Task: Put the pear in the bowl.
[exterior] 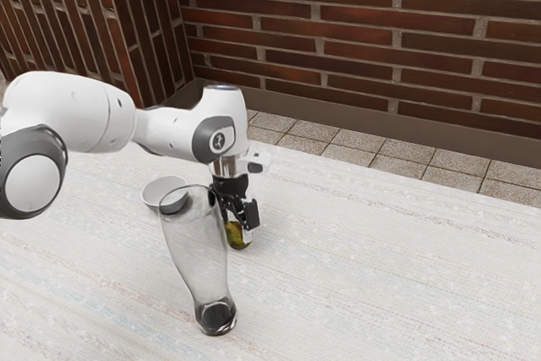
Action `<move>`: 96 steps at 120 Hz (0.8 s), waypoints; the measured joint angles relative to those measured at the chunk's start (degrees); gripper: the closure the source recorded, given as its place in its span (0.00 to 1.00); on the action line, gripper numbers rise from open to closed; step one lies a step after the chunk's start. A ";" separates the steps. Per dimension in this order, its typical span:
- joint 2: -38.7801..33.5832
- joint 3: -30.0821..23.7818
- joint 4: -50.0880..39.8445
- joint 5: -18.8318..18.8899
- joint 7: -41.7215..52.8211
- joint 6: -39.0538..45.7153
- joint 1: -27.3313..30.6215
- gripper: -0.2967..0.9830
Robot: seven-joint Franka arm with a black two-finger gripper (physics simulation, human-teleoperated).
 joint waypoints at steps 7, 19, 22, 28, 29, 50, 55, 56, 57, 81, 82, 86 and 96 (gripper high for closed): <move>0.25 -0.02 -0.01 -0.01 0.26 0.09 0.00 0.23; 0.67 -0.03 -0.02 -0.02 0.63 0.19 -0.02 0.23; 0.72 -0.03 -0.02 -0.05 0.71 0.21 -0.01 0.23; 0.75 -0.03 -0.02 -0.10 0.86 0.24 -0.06 0.23; 0.76 -0.03 -0.02 -0.10 0.89 0.25 -0.06 0.23; 0.60 -0.03 0.05 0.23 1.40 0.29 -0.49 0.32; 0.57 0.01 0.06 0.28 1.50 0.29 -0.51 0.35; 0.57 0.01 0.06 0.29 1.51 0.29 -0.51 0.35; 0.56 0.02 0.07 0.30 1.53 0.29 -0.52 0.36; 0.47 0.05 0.14 0.39 1.93 0.33 -0.45 0.45; 0.47 0.06 0.15 0.39 1.94 0.33 -0.44 0.46; 0.46 0.06 0.15 0.43 1.98 0.34 -0.44 0.46; 0.46 0.06 0.16 0.49 2.05 0.38 -0.44 0.47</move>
